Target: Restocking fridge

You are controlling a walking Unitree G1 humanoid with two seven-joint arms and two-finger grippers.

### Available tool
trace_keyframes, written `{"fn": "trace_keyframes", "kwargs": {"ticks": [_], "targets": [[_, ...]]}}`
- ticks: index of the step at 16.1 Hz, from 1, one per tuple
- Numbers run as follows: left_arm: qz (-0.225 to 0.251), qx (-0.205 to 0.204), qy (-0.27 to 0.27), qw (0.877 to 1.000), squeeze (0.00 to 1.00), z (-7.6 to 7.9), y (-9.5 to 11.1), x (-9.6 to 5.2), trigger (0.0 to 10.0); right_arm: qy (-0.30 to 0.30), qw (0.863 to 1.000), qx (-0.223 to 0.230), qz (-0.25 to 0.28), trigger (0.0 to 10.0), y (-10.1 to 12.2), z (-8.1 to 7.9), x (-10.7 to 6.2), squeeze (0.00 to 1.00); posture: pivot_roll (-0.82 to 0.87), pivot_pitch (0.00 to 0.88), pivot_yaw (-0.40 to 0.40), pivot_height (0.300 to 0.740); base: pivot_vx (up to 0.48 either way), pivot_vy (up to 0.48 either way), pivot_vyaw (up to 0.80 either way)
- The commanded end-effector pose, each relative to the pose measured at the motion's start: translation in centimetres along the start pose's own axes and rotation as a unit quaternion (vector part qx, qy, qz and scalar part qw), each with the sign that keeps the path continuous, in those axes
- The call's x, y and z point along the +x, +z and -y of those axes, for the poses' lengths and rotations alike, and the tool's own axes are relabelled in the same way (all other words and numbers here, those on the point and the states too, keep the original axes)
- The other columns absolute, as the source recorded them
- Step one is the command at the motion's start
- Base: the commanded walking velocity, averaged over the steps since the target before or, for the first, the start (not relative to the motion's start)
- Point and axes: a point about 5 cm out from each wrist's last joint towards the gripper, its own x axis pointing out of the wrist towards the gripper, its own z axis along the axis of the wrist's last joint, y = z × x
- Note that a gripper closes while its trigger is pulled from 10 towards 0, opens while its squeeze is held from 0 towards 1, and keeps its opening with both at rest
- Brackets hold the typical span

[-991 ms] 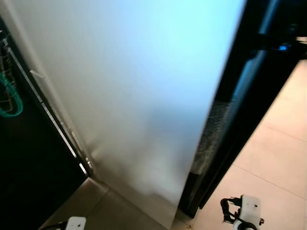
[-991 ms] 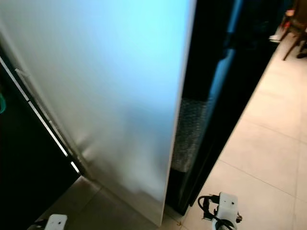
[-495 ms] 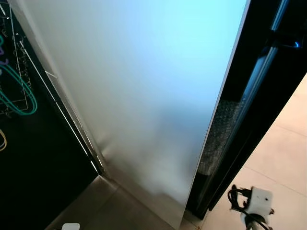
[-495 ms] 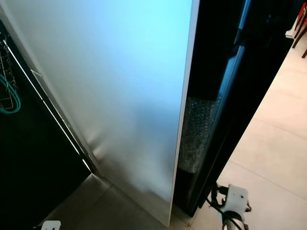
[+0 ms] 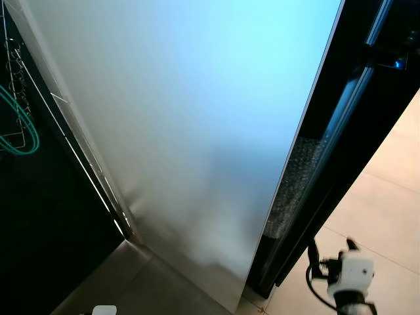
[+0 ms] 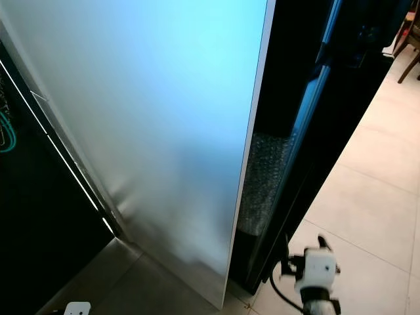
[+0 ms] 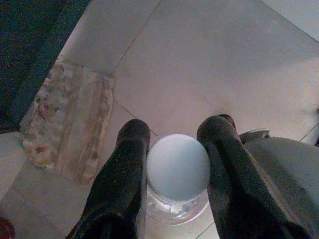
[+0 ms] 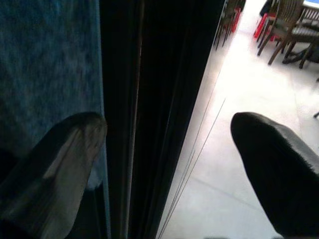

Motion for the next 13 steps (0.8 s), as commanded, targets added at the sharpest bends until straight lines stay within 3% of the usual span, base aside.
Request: {"fn": "trace_keyframes", "kwargs": {"ticks": [1, 8, 9, 13], "targets": [[-0.014, 0.001, 0.007, 1.0, 0.0, -0.4, -0.6, -0.1, 10.0, -0.013, 1.0, -0.004, 0.013, 10.0, 1.0, 0.4, 0.5, 0.0, -0.07, 0.0, -0.023, 0.74, 0.0, 0.0, 0.0], [-0.013, 0.001, 0.011, 1.0, 0.0, -0.4, -0.6, -0.1, 10.0, -0.024, 1.0, -0.001, 0.01, 10.0, 2.2, 0.7, 0.5, 0.0, -0.07, 0.0, -0.029, 0.74, 0.0, 0.0, 0.0], [-0.015, -0.006, 0.018, 1.0, 0.0, -0.6, -0.6, -0.1, 10.0, -0.003, 0.998, 0.031, 0.048, 10.0, 4.7, -0.6, 2.5, 1.0, -0.06, 0.0, -0.028, 0.74, 0.0, 0.0, 0.0], [-0.017, -0.007, 0.016, 1.0, 0.0, -0.8, -0.9, -0.1, 10.0, 0.048, 0.996, 0.033, 0.064, 10.0, 6.7, -2.6, 3.8, 1.0, -0.08, 0.0, -0.028, 0.74, 0.0, 0.0, 0.0]]}}
